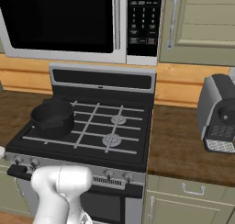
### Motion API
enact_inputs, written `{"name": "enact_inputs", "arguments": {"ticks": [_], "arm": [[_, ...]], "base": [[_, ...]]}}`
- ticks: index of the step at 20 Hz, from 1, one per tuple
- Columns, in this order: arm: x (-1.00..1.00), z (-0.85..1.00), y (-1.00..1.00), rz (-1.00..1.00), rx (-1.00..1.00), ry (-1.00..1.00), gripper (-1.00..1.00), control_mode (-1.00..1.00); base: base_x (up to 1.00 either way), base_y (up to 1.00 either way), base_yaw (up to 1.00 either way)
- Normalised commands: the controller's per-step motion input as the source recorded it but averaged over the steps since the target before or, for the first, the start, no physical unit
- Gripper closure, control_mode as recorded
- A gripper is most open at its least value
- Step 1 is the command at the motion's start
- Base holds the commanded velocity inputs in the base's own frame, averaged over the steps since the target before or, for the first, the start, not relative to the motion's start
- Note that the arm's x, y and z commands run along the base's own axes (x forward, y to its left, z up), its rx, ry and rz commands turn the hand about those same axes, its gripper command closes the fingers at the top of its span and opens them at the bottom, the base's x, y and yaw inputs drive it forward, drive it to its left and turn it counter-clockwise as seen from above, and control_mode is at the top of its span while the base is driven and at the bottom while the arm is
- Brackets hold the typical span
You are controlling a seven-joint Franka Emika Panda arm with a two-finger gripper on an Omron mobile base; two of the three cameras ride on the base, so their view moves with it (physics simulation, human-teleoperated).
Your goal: Turn off the rear left burner of the stove.
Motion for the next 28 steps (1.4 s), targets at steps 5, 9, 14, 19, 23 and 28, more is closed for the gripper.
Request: {"name": "enact_inputs", "arguments": {"ticks": [5,9,14,19,23,28], "arm": [[-0.01,-0.73,0.28,0.01,-0.16,-0.45,-1.00,-1.00],[0.00,-0.65,0.00,0.02,-0.04,-0.38,-1.00,-1.00],[0.03,-0.46,-0.26,0.00,0.05,-0.34,-1.00,-1.00],[0.07,0.00,-0.47,0.02,-0.01,-0.32,-1.00,-1.00],[0.10,0.00,-0.47,0.06,0.00,-0.25,-1.00,-1.00],[0.18,0.02,-0.07,0.11,0.00,-0.03,-1.00,-1.00]], "base": [[0.00,0.00,0.00],[0.00,0.00,0.00],[0.00,0.00,0.00],[0.00,0.00,0.00],[0.00,0.00,0.00],[0.00,0.00,0.00]]}}
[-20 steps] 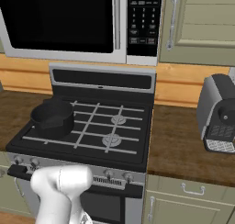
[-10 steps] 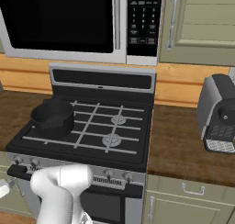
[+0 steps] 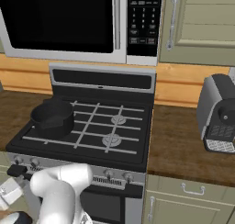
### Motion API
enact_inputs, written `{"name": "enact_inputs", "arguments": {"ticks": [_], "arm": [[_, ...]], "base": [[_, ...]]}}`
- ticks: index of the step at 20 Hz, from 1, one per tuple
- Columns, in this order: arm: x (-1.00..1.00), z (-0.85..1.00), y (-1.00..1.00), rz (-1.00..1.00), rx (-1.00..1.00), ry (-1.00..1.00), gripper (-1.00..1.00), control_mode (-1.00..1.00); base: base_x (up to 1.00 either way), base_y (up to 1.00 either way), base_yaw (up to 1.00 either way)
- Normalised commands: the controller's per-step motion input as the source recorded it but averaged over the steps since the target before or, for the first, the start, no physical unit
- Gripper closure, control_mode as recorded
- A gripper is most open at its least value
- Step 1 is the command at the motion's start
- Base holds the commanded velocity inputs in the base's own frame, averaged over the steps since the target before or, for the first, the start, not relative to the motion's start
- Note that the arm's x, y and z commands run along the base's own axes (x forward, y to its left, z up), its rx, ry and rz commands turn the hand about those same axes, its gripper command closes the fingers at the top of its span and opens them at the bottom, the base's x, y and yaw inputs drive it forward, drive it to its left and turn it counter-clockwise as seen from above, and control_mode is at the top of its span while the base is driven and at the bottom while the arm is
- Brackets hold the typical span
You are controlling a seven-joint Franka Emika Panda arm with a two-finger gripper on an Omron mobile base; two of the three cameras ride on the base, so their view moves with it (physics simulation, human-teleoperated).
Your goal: Turn off the rear left burner of the stove.
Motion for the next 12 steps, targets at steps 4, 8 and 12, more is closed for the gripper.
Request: {"name": "enact_inputs", "arguments": {"ticks": [4,8,12], "arm": [[0.00,0.07,0.15,0.34,-0.03,0.03,-1.00,-1.00],[0.02,0.14,0.16,0.25,-0.01,0.10,-1.00,-1.00],[0.11,0.00,0.15,0.19,-0.02,0.12,-1.00,-1.00]], "base": [[0.00,0.00,0.00],[0.00,0.00,0.00],[0.00,0.00,0.00]]}}
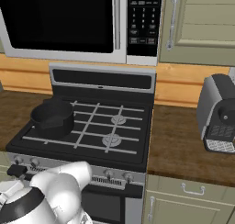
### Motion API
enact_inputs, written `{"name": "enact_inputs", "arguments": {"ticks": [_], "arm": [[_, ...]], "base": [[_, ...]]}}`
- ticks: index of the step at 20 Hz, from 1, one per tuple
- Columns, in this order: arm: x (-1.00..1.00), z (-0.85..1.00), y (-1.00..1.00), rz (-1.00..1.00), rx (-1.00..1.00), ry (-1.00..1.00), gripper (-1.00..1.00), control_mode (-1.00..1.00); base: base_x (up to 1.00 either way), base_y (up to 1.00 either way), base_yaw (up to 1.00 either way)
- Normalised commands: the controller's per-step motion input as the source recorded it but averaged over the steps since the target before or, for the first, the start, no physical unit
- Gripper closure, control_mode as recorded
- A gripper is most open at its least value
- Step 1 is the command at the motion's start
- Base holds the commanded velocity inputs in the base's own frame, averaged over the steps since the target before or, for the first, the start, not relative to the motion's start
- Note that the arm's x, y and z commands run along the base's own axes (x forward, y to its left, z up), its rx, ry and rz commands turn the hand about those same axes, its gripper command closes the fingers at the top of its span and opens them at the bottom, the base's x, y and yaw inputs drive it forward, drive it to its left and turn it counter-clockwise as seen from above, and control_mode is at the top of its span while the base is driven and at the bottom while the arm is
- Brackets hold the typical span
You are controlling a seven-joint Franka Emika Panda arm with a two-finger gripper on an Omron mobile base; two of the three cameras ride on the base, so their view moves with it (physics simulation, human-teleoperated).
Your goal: Turn off the rear left burner of the stove.
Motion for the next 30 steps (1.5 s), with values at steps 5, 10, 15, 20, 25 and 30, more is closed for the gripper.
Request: {"name": "enact_inputs", "arguments": {"ticks": [5,10,15,20,25,30], "arm": [[0.25,0.05,0.01,0.16,0.00,0.15,-1.00,-1.00],[0.27,0.03,0.00,0.14,0.00,0.18,-1.00,-1.00],[0.05,0.00,0.00,0.04,0.00,0.03,-1.00,-1.00],[0.20,0.00,-0.28,0.01,0.00,0.00,-1.00,-1.00],[0.28,0.00,0.01,0.00,0.00,0.00,-1.00,-1.00],[0.32,0.00,0.02,0.00,0.00,0.00,-1.00,-1.00]], "base": [[0.00,0.00,0.00],[0.00,0.00,0.00],[0.00,0.00,0.00],[0.00,0.00,0.00],[0.00,0.00,0.00],[0.00,0.00,0.00]]}}
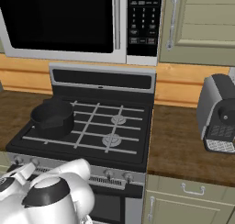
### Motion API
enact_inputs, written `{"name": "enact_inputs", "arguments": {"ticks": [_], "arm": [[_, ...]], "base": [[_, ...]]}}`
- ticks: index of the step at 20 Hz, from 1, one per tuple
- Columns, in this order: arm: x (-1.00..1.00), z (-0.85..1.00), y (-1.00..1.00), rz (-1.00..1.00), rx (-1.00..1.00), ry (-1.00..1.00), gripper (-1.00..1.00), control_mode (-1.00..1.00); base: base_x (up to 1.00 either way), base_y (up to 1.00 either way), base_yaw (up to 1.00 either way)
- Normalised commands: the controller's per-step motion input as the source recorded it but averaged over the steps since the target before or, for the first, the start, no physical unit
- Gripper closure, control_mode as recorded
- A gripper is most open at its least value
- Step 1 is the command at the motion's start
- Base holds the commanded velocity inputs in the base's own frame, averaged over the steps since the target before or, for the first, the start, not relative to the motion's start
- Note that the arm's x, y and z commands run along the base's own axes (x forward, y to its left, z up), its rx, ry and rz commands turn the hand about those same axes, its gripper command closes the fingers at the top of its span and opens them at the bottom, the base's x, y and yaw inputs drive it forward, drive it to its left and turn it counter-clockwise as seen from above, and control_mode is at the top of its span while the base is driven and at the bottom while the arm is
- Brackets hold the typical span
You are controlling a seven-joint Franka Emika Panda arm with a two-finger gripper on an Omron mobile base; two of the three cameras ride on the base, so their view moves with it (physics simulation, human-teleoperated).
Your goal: Turn off the rear left burner of the stove.
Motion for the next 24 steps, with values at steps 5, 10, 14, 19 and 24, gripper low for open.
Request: {"name": "enact_inputs", "arguments": {"ticks": [5,10,14,19,24], "arm": [[0.27,-0.07,0.00,0.01,0.00,0.00,-1.00,-1.00],[0.28,-0.09,-0.04,0.02,0.00,0.00,-1.00,-1.00],[0.21,-0.20,-0.23,0.05,0.00,0.00,-1.00,-1.00],[0.05,-0.31,-0.30,0.07,0.00,-0.01,-1.00,-1.00],[0.23,-0.04,-0.08,0.01,0.00,0.00,-1.00,-1.00]], "base": [[0.00,0.00,0.00],[0.00,0.00,0.00],[0.00,0.00,0.00],[0.00,0.00,0.00],[0.00,0.00,0.00]]}}
